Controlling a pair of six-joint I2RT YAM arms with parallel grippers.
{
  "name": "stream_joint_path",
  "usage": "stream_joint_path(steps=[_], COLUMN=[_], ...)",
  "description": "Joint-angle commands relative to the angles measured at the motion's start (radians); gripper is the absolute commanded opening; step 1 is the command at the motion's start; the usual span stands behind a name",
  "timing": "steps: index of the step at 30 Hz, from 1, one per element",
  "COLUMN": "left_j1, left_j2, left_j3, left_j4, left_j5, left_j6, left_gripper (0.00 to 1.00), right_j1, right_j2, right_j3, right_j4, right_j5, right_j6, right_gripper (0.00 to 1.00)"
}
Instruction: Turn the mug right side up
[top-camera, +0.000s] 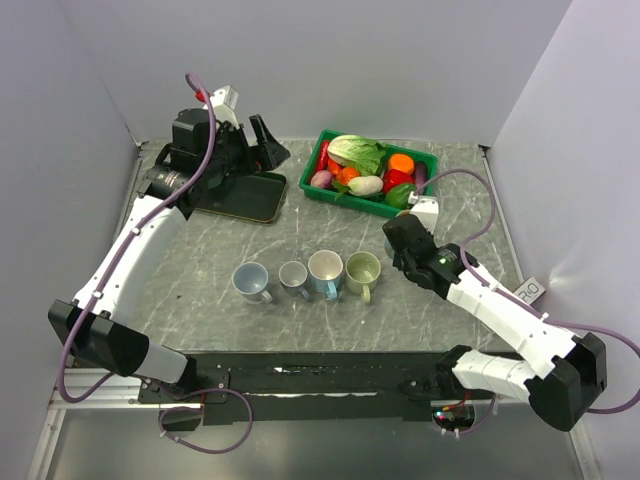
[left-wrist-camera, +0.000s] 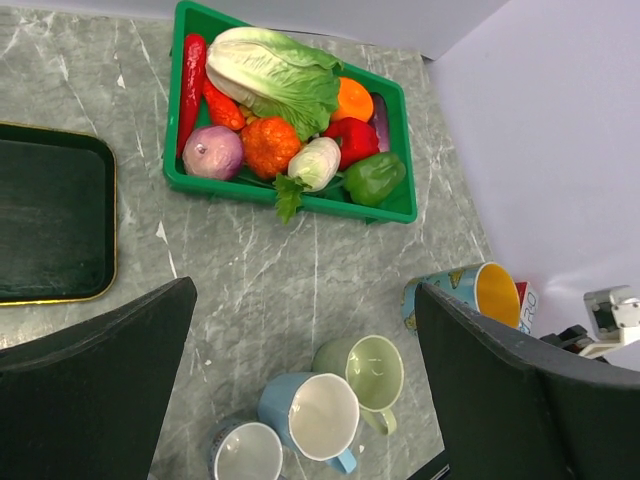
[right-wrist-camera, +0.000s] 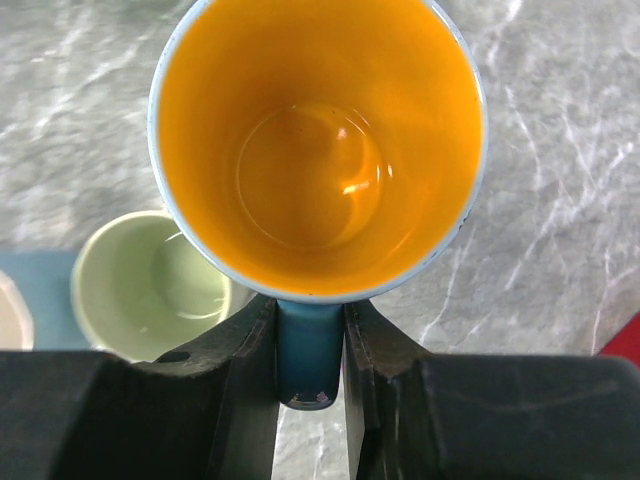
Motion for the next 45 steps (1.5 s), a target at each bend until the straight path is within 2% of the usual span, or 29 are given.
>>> stream_joint_path(steps=[1,13,22,27,28,30,31,32,34,39,40,45], left_j1=[0.003,0.015,0.034,0.050,0.056,0.064,0.072,0.076,0.089,0.118,0.122,0.159], left_j2=[-0.002,0.004,0.015,0.021,0.021,0.024,0.025,0.027,0.033,0.064,0.068,0.128], left_j3=[0.045,0.025,0.024,0.021,0.019,0.014,0.010,0.005,0.002,0.007,0.010,0.033], left_j4=[0.020,0.030,0.033,0.035,0.038,0.043,0.046,0.050,0.053,0.032,0.026,-0.074], left_j5=[-0.017,0.000,0.032,0.053,0.057,0.070,0.073,0.081,0.092,0.066,0.051,-0.135], left_j6=[-0.002,-0.021,-0.039,-0.054,-0.056,-0.065,-0.068,-0.071,-0.082,-0.106,-0.113,-0.215], left_gripper=[0.96,0.96,0.96,0.96,0.96,0.96,0.96,0.96,0.96,0.96,0.96,0.96], right_j1=[0.002,0.028,0.062,0.085,0.085,0.093,0.094,0.096,0.094,0.094,0.094,0.090], right_j2=[-0.012,-0.076,-0.068,-0.078,-0.082,-0.098,-0.101,-0.105,-0.119,-0.167,-0.177,-0.252], right_j3=[-0.016,-0.237,-0.369,-0.381,-0.380,-0.378,-0.378,-0.373,-0.370,-0.355,-0.341,-0.271], right_j4=[0.103,0.226,0.382,0.341,0.329,0.300,0.290,0.272,0.246,0.165,0.134,0.050], right_j5=[0.140,0.089,0.052,0.078,0.080,0.086,0.088,0.089,0.080,0.060,0.052,0.045], right_j6=[0.053,0.159,0.154,0.217,0.233,0.245,0.254,0.265,0.277,0.328,0.332,0.332], right_gripper=[0.00,0.00,0.00,0.00,0.12,0.25,0.39,0.47,0.58,0.73,0.80,0.95])
